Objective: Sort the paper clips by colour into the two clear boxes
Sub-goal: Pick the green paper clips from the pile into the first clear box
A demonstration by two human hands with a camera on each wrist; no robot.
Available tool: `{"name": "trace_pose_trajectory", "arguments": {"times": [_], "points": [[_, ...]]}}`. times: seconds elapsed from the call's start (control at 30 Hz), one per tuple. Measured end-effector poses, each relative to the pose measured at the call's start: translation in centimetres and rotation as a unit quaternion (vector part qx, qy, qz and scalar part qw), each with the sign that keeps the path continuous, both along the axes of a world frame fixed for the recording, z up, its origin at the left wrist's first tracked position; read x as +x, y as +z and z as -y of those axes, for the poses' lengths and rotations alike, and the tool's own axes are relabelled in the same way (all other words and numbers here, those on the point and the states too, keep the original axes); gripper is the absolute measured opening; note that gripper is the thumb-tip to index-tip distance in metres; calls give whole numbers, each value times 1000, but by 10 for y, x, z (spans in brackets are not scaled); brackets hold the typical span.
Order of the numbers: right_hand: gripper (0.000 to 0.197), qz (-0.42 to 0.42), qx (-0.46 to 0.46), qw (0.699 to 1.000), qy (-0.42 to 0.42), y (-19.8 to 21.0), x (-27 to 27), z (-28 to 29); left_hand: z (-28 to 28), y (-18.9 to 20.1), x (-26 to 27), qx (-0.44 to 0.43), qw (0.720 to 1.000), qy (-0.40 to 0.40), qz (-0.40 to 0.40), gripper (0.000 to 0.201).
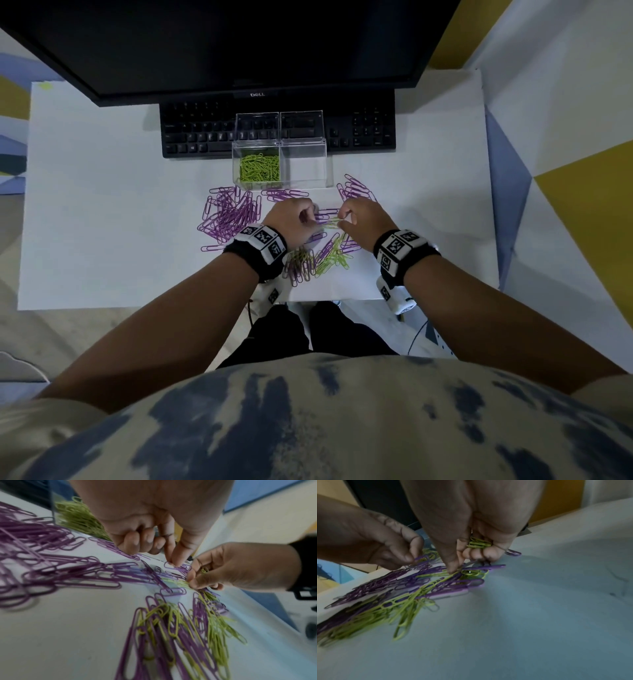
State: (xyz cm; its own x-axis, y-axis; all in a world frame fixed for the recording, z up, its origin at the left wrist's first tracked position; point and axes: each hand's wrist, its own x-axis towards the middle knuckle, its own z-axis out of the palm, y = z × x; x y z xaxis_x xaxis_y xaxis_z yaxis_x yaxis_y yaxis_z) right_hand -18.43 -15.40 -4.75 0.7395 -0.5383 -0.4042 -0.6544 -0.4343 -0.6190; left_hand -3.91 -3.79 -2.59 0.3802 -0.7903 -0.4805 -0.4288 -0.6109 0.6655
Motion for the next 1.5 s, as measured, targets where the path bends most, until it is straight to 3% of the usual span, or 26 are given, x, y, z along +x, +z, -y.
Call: {"name": "trace_pose_trajectory", "arguments": {"times": [0.17, 0.27, 0.4, 0.53, 0.77, 1.07, 1.2, 1.33, 1.4, 1.5], "points": [[12, -34, -28, 999, 26, -3, 7, -4, -2, 4, 8, 17, 999, 45, -21, 4], [11, -24, -30, 999, 25, -4, 5, -4, -1, 7, 9, 36, 998, 40, 18, 8], [24, -27, -31, 999, 17, -3, 2, -6, -4, 3, 12, 42, 997, 33, 56, 4], [17, -26, -31, 999, 30, -6, 4, -13, -8, 2, 12, 35, 994, -2, 106, 7], [18, -65, -68, 994, 56, -3, 10, -21, 4, -9, -7, 29, 976, -149, 156, 20], [19, -84, -80, 990, 76, 0, 17, -28, 3, -6, -6, 45, 960, -183, 207, 30], [6, -75, -67, 992, 78, 4, 13, -23, 0, 3, 3, -34, 986, -80, 145, 20], [11, -52, -16, 998, 38, 8, 10, -15, 5, 24, 30, -94, 981, 68, 153, 12], [5, -20, 20, 999, -36, 10, 8, -11, 9, 32, 51, -91, 976, 87, 179, 13], [3, 13, 75, 990, -119, 18, 13, -4, 17, 37, 78, -51, 979, 41, 192, 14]]}}
